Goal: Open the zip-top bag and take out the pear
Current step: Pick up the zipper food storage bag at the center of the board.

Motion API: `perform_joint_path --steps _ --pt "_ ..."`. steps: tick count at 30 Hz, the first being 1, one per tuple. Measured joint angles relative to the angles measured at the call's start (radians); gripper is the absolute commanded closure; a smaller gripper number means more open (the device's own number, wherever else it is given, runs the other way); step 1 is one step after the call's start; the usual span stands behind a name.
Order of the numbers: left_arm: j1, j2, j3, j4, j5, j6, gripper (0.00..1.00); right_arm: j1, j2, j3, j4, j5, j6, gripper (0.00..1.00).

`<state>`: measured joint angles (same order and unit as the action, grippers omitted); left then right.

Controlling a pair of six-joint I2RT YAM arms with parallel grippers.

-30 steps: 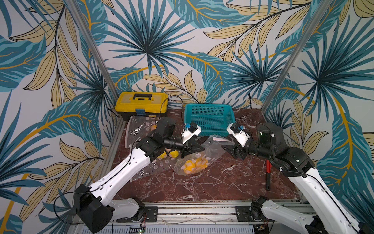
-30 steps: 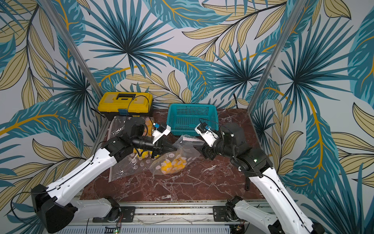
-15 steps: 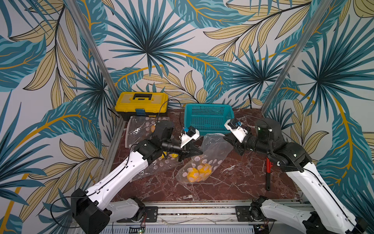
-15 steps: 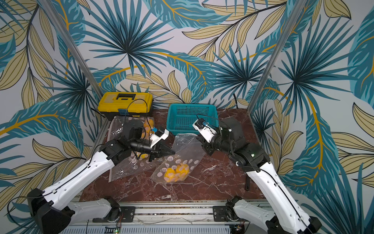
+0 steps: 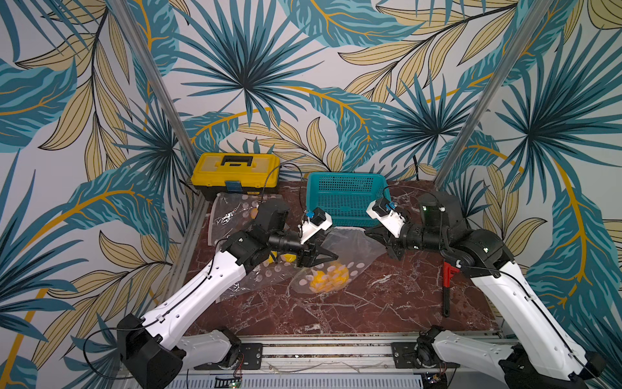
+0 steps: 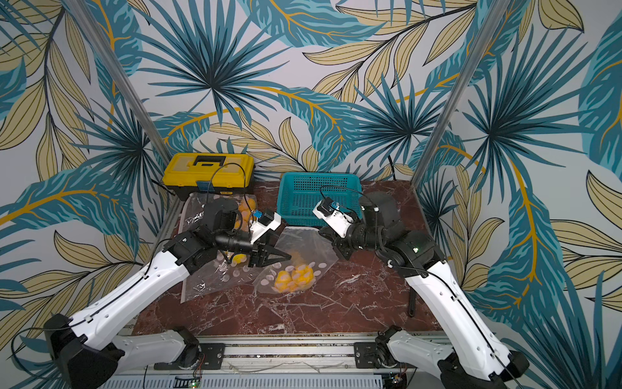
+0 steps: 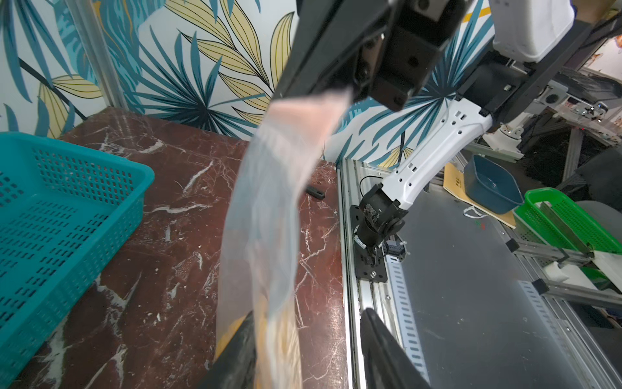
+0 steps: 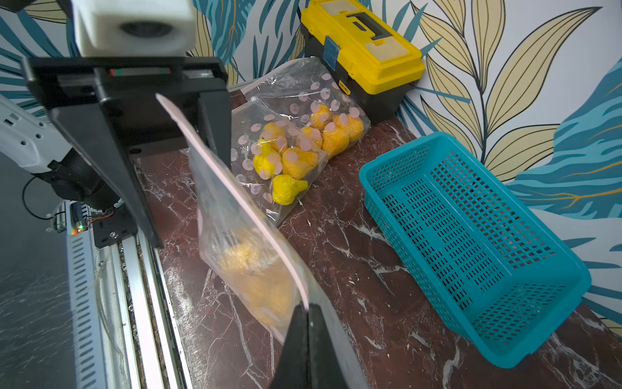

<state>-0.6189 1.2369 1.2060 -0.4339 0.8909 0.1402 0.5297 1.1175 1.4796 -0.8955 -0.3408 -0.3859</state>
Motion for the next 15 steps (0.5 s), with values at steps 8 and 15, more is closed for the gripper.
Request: perform_joint_path --steps 8,15 --pt "-0.021 0.078 0.139 0.018 -0.002 -0.005 0.53 0.0 0.023 0.001 0.0 -0.028 0.006 1.0" --pt "-0.027 0.132 0.148 0.024 0.005 0.011 0.96 0.0 0.024 0.005 0.008 -0.029 0.013 0.9"
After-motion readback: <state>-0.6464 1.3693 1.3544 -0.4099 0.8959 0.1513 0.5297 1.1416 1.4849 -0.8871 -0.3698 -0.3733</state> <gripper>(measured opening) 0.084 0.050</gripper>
